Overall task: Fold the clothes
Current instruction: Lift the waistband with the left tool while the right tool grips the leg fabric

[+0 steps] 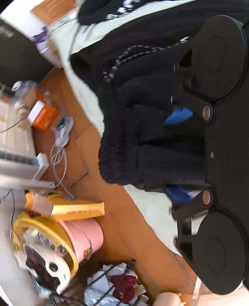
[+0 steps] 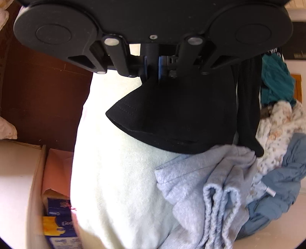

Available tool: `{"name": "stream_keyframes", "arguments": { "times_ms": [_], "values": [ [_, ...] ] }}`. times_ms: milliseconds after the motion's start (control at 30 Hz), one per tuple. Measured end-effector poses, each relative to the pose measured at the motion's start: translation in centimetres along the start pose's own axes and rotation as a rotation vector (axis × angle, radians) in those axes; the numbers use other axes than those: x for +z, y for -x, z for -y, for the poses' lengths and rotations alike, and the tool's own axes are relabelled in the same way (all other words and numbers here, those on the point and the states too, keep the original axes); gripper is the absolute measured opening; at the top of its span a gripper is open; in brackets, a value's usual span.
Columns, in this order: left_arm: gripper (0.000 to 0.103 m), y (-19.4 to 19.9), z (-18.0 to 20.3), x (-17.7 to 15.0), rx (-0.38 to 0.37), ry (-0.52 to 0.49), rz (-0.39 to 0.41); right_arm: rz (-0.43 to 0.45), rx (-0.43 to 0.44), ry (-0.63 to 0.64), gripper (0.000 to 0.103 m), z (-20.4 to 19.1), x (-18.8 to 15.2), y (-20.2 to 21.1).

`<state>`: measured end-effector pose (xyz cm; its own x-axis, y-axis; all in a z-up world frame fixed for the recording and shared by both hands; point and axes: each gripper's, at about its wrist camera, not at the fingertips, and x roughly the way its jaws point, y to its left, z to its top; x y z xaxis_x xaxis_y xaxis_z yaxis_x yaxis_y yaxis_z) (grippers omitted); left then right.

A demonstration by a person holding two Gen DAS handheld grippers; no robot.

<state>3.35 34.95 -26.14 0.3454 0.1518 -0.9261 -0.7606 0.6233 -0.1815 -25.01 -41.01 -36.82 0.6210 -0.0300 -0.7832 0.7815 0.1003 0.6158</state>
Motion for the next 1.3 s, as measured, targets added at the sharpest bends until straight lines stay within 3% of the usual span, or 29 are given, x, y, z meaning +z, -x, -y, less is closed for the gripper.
{"name": "stream_keyframes", "arguments": {
  "times_ms": [100,167,300,500,900,1067,1300],
  "values": [
    [0.024,0.2,0.3,0.1,0.01,-0.022,-0.015,0.016,0.003,0.042,0.006,-1.1,0.2,0.8],
    [0.01,0.4,0.4,0.2,0.002,-0.026,-0.017,0.028,0.009,0.058,0.005,-1.8,0.4,1.4],
    [0.006,1.0,1.4,0.9,0.034,-0.081,-0.039,0.035,-0.001,0.089,0.004,-3.2,0.7,2.2],
    [0.004,2.9,2.7,2.8,0.033,-0.061,-0.03,0.033,-0.018,0.169,0.004,-7.3,1.5,3.0],
    [0.004,7.2,6.8,6.9,-0.158,-0.008,0.062,0.027,0.009,0.348,0.003,-19.1,3.8,2.6],
    [0.003,8.4,7.9,7.9,-0.19,0.024,0.099,0.023,0.052,0.405,0.003,-24.3,5.6,1.4],
    [0.003,10.8,9.7,9.0,-0.18,0.08,0.184,-0.026,0.14,0.488,0.003,-31.0,8.0,-1.7]
  ]
}}
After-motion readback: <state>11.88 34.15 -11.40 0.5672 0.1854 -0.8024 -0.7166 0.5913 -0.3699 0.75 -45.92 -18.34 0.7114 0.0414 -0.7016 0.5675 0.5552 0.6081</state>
